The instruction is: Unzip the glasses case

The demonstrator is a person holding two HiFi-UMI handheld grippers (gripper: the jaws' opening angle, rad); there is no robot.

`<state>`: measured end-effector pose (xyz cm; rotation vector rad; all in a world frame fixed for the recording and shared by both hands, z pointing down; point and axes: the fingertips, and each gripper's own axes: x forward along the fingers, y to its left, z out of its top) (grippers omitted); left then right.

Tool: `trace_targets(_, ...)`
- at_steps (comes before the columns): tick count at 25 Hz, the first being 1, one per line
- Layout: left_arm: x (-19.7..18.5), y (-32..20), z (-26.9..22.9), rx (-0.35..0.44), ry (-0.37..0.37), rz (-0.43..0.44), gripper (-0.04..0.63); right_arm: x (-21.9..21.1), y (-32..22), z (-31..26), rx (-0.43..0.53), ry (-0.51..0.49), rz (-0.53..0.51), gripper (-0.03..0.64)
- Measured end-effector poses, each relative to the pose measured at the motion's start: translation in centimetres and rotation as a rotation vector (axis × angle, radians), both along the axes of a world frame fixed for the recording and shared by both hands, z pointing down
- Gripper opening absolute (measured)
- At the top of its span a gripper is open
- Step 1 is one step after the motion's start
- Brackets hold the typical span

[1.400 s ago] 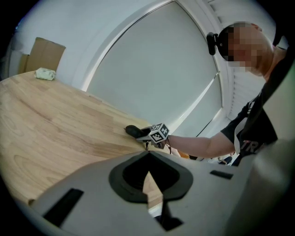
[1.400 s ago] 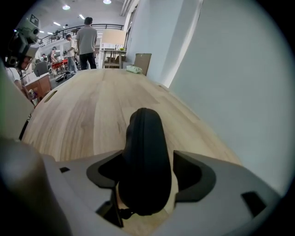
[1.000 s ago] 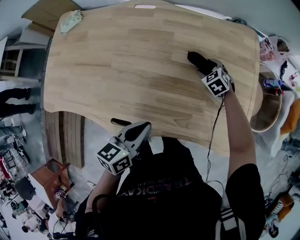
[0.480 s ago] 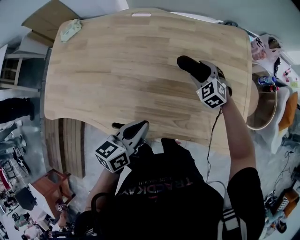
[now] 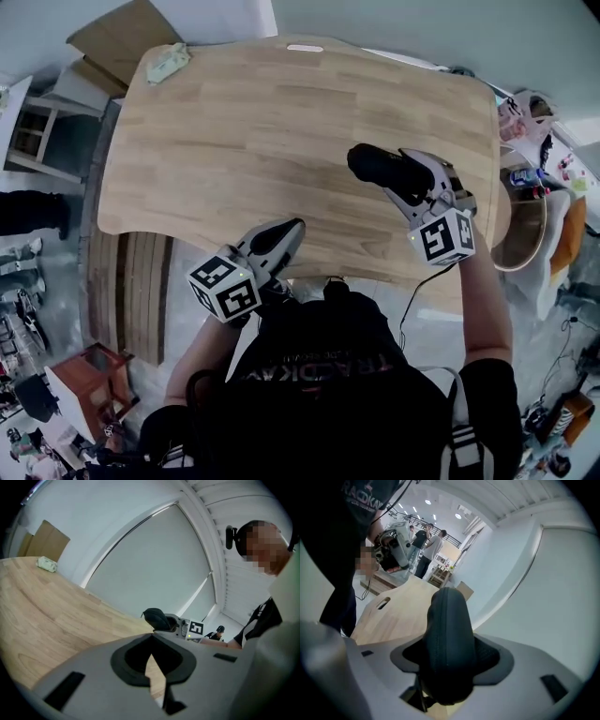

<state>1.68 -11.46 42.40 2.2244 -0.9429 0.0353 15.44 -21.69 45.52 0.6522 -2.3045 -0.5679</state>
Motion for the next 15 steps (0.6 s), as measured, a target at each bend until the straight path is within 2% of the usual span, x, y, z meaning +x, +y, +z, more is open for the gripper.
trace_targets(5,-2.3,0.1,-1.7,0.028,0.075,-0.034,0.011,-3.3,3.2,-5.0,0.154,0.036,-0.102,0.29)
trace_targets(9,-4.1,0.5,-3.6,0.083,0.142,-0.037,0.011,-5.6,6.0,-8.5,0.271,0.033,-0.179,0.29)
trace_targets(13,-6.1,0.8,-6.2,0.113,0.328,-0.002,0.011,-8.1,8.9,-11.1,0.368,0.026,-0.255,0.29)
trace_targets(15,-6.9,1.0,-7.2,0.126,0.394,0.028,0.013,-9.3,9.9,-11.9,0.394,0.029,-0.285,0.29)
